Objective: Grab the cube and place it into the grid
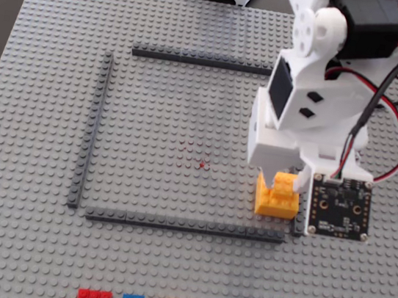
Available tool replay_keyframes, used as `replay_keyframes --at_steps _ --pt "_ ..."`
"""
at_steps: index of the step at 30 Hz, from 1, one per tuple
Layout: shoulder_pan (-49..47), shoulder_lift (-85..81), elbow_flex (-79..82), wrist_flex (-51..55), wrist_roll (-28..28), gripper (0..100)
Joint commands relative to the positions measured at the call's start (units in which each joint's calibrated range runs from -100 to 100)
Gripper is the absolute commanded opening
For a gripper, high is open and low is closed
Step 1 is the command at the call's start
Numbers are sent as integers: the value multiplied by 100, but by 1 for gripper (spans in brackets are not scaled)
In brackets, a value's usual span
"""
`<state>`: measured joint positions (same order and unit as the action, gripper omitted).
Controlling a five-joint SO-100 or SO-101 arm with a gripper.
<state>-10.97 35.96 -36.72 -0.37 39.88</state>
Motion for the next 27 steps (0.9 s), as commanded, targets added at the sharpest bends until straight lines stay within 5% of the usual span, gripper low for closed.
replay_keyframes --at_steps 1,12,27 --pt "40 -157 -483 -76 29 8" --pt "55 -122 -438 -81 54 8" --pt "129 -217 -447 -120 63 25"
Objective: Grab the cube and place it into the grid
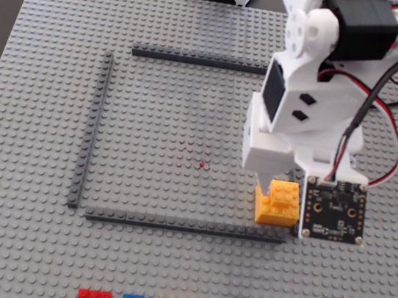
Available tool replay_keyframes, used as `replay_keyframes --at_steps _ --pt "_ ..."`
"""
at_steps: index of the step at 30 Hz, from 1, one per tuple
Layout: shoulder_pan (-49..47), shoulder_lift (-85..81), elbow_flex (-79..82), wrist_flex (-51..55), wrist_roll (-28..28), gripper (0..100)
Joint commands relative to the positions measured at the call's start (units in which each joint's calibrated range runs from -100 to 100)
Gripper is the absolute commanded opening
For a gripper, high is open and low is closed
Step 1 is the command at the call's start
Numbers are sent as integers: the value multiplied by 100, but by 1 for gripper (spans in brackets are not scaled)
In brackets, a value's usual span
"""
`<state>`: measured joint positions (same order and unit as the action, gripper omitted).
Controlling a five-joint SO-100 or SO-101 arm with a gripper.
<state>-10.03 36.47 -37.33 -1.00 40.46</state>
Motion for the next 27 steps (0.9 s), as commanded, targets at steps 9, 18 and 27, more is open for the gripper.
replay_keyframes --at_steps 9,18,27 --pt "49 -698 -376 178 59 16" --pt "63 -1515 -286 432 59 2" --pt "56 -2805 766 594 88 0"
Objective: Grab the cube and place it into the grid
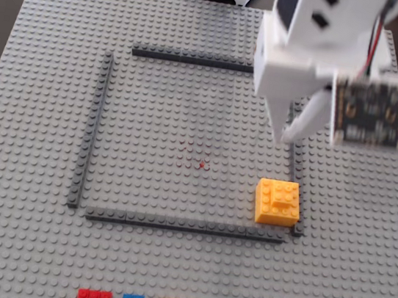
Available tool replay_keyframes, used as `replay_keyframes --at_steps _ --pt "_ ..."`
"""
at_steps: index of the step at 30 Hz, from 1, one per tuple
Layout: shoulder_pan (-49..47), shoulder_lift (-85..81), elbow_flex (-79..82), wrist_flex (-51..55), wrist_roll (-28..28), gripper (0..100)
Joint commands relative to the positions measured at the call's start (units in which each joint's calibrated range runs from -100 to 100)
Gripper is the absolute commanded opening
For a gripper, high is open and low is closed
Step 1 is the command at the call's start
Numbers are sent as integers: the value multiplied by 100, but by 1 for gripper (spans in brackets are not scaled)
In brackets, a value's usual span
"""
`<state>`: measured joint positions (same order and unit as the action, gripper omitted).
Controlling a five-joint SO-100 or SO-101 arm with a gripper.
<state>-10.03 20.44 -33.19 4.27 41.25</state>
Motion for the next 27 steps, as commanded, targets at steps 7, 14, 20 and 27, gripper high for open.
replay_keyframes --at_steps 7,14,20,27 --pt "85 -2603 1592 193 20 0" --pt "144 -3772 2399 213 24 0" --pt "144 -4288 2680 169 5 0" --pt "152 -4357 2834 174 10 0"
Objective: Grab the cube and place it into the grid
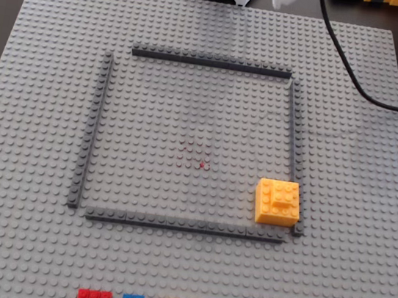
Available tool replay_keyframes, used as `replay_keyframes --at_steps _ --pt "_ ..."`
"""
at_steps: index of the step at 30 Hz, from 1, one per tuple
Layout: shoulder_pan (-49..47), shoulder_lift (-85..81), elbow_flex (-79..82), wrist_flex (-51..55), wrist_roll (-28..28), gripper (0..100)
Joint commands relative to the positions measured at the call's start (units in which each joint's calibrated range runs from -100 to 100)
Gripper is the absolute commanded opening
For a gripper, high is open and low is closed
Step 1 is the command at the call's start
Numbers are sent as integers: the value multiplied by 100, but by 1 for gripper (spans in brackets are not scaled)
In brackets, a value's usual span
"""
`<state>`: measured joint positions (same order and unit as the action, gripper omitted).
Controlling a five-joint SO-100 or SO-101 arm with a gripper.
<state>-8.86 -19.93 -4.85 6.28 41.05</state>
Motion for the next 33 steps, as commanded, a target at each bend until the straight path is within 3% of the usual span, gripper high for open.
replay_keyframes --at_steps 1,11,33 --pt "35 -303 28 -32 29 0" --pt "146 -853 499 -178 68 0" --pt "728 -6158 4976 -921 366 0"
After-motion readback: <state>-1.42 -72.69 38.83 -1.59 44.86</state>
